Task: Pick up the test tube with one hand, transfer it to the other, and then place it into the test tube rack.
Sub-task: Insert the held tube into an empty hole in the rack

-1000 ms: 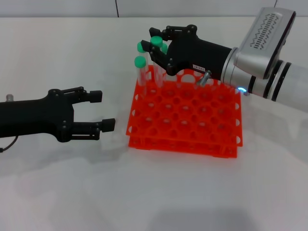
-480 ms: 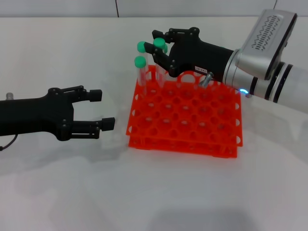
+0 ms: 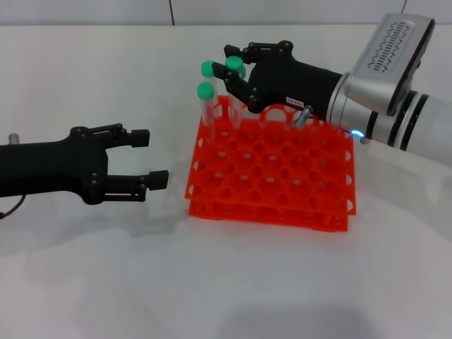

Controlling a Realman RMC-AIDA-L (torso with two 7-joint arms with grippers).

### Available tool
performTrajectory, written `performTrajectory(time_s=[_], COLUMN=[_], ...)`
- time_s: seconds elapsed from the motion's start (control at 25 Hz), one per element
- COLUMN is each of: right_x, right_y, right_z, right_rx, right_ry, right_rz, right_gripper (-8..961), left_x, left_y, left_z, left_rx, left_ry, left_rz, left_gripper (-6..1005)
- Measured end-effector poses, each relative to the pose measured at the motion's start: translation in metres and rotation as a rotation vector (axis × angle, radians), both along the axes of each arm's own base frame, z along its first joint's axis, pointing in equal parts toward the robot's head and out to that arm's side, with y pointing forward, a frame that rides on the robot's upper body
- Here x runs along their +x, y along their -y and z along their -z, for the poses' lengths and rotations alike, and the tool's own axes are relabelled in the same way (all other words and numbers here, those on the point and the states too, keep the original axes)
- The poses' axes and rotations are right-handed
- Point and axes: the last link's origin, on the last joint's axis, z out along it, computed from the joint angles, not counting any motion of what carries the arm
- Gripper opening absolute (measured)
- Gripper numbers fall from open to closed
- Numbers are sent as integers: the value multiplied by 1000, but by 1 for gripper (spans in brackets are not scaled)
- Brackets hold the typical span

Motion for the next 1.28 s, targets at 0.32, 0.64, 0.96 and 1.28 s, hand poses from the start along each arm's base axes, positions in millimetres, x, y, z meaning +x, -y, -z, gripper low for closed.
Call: performTrajectory(time_s=[0.32,0.64,0.96,1.28], right_x=[2,9,10,11], right_y=[1,2,2,2], right_z=[2,2,2,2], right_rx=[-8,-5,-7,-15], right_ry=[7,16,15,7], right_rz=[9,31,41,51], right_gripper=[276,275,275,275], left_x=[0,-1,-1,0], left_y=[-1,-1,-2,-2], left_z=[1,1,4,4], left_rx=[-3,-2,-6,-6], left_ry=[3,3,3,3], left_rz=[0,-1,-7,-6], left_gripper=[873,872,872,873])
